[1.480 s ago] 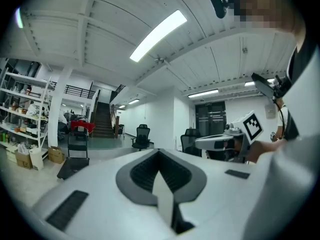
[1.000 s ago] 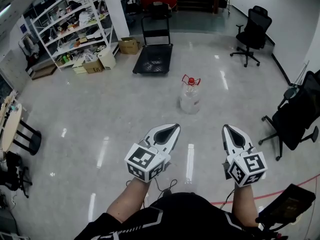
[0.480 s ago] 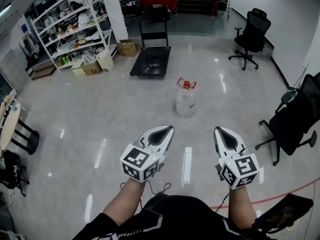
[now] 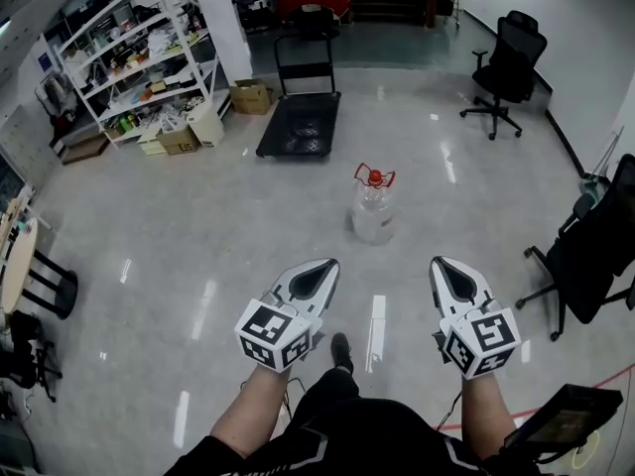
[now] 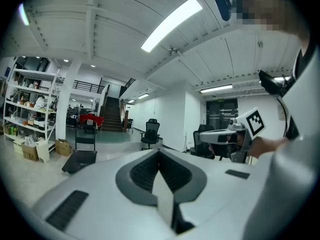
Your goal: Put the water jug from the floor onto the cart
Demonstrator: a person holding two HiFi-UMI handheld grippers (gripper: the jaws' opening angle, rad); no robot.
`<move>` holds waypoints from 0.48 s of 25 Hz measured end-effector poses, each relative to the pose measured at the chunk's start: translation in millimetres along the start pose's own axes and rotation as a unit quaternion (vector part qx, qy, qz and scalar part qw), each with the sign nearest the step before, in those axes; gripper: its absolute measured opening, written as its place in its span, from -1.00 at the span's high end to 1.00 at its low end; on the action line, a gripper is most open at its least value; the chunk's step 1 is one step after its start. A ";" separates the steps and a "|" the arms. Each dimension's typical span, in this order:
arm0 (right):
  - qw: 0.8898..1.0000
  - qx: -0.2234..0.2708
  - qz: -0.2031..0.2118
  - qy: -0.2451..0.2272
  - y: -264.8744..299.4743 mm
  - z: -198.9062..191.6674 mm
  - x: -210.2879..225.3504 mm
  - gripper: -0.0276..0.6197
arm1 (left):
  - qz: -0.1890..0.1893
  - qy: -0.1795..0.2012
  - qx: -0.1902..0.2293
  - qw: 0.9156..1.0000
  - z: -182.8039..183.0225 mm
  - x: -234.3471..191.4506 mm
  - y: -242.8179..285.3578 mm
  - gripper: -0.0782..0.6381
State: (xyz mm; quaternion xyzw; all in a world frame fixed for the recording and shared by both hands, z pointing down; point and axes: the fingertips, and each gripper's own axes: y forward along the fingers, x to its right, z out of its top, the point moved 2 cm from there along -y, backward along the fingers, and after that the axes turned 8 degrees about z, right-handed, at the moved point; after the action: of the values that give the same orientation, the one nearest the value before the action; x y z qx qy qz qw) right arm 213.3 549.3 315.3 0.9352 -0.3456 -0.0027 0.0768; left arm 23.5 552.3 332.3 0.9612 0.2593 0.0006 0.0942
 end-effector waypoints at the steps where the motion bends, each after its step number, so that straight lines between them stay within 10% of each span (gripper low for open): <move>1: 1.000 -0.002 -0.002 -0.001 16.7 -0.7 10.4 0.91 | -0.003 -0.002 0.000 1.000 -1.2 -12.3 16.1 0.78; 12: 0.999 -0.016 -0.029 0.021 203.9 14.0 121.8 0.91 | -0.034 -0.001 -0.015 0.999 29.2 -159.0 181.2 0.78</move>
State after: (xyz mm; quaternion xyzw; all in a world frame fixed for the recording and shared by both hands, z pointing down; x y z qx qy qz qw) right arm 173.5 315.8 337.0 0.9433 -0.3169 0.0095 0.0986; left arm -22.3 314.1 344.1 0.9502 0.2921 0.0005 0.1084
